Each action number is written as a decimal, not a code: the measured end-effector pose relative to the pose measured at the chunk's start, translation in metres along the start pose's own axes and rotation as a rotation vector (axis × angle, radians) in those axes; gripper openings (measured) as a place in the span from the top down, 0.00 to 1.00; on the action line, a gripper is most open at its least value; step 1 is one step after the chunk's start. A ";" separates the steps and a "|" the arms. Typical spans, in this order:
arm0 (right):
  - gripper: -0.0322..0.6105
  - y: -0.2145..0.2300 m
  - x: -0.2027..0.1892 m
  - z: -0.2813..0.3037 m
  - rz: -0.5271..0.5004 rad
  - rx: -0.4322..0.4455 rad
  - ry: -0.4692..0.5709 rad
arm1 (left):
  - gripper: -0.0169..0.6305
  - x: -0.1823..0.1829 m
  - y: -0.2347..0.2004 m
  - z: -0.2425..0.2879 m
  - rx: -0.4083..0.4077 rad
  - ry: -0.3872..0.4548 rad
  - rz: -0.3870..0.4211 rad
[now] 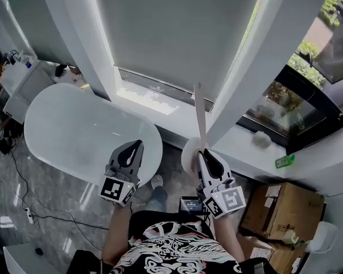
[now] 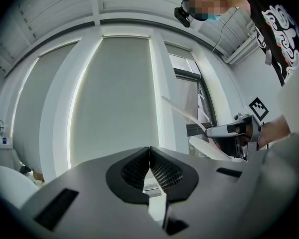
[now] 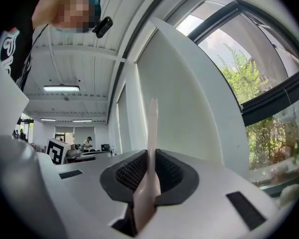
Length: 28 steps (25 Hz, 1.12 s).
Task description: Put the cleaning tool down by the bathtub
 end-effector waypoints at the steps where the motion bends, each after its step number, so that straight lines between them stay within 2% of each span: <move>1: 0.84 0.004 0.002 0.015 0.001 -0.002 0.001 | 0.95 -0.001 -0.012 0.012 -0.006 -0.001 0.000; 11: 0.84 0.047 0.022 0.162 0.013 -0.014 0.025 | 0.95 -0.013 -0.134 0.124 -0.029 -0.003 -0.006; 17: 0.84 0.058 0.022 0.224 0.011 -0.020 0.026 | 0.95 -0.021 -0.190 0.162 -0.034 0.011 -0.003; 25: 0.84 0.062 0.020 0.262 0.027 -0.014 0.015 | 0.95 -0.028 -0.225 0.178 -0.020 0.015 -0.024; 28: 0.84 0.066 0.019 0.271 0.022 -0.002 0.005 | 0.95 -0.027 -0.230 0.182 -0.017 0.047 -0.029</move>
Point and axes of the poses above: the fingertips, and each gripper's own axes: z forward along the fingers, y to its right, x out of its top, the point moved 3 cm from there along -z, backward along the fingers, and after that the axes turned 6 degrees about z, right-handed, at the moved point
